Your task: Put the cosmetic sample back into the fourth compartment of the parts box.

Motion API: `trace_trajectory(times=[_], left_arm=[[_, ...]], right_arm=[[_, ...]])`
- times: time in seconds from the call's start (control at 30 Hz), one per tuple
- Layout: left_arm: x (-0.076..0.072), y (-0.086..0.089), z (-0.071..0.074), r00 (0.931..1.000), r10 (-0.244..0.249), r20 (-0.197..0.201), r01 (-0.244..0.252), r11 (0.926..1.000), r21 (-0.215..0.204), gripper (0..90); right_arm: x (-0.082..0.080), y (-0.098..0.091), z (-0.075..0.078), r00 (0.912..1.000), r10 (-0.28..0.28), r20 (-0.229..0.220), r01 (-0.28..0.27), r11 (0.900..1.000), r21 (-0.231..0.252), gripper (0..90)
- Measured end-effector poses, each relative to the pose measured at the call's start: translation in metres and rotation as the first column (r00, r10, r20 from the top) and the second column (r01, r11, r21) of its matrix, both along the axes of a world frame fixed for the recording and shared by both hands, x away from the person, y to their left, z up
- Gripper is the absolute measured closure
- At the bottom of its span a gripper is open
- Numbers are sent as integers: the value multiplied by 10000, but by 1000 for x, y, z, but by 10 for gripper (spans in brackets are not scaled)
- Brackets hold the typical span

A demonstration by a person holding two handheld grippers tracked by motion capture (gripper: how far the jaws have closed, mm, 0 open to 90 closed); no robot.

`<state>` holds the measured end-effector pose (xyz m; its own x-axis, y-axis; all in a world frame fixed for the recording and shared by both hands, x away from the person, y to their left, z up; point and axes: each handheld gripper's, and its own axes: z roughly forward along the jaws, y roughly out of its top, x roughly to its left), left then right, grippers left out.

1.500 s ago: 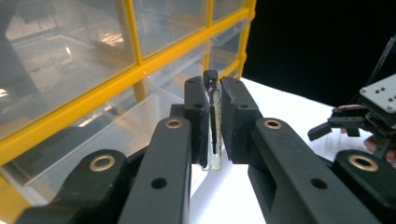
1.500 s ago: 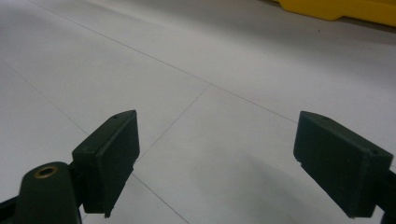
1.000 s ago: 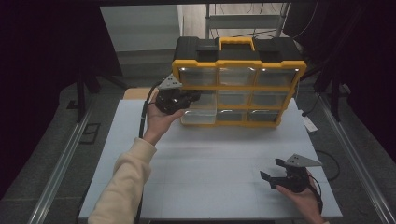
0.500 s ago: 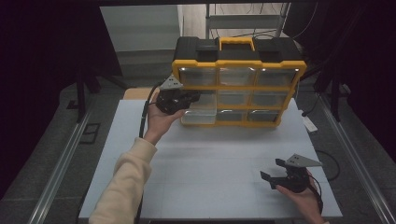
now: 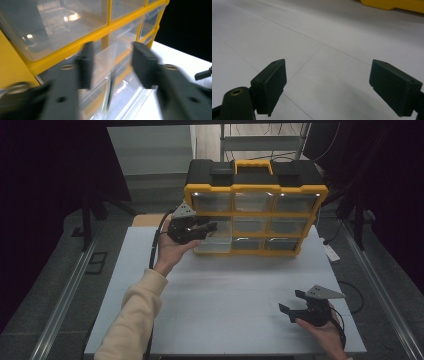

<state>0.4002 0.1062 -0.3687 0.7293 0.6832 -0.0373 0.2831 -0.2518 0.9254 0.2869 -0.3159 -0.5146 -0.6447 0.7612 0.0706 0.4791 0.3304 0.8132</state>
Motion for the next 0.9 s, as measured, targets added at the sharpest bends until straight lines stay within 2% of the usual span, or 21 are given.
trace_trajectory(times=[0.1,0.17,0.2,0.3,0.5,0.73,0.77,0.9], left_arm=[[-6,-1,3,9998,-191,-16,191,9997,-165,324],[-10,-2,4,9992,-267,-284,261,9994,-220,191],[-10,-2,4,9992,-267,-284,261,9994,-220,168],[-13,-1,4,9985,-256,-476,241,9992,-320,135],[-22,7,2,9971,-523,-554,489,9969,-619,133],[-36,18,-3,9978,-369,-543,344,9983,-462,141],[-43,24,-7,9978,-267,-608,243,9989,-397,141],[-54,33,-14,9979,-126,-642,109,9996,-266,141]], right_arm=[[0,0,0,10000,-25,-22,25,10000,-3,152],[0,-1,-1,10000,-33,-39,33,10000,16,152],[0,-1,-1,10000,-33,-39,33,10000,16,152],[1,-1,-1,9999,-72,-79,72,9999,82,151],[3,0,-2,9999,-46,-144,47,10000,81,152],[1,-2,-3,9998,-92,-172,93,9999,88,152],[1,-3,-3,9998,-102,-171,103,9999,94,152],[0,-3,-1,9998,-134,-110,135,9999,93,152]])
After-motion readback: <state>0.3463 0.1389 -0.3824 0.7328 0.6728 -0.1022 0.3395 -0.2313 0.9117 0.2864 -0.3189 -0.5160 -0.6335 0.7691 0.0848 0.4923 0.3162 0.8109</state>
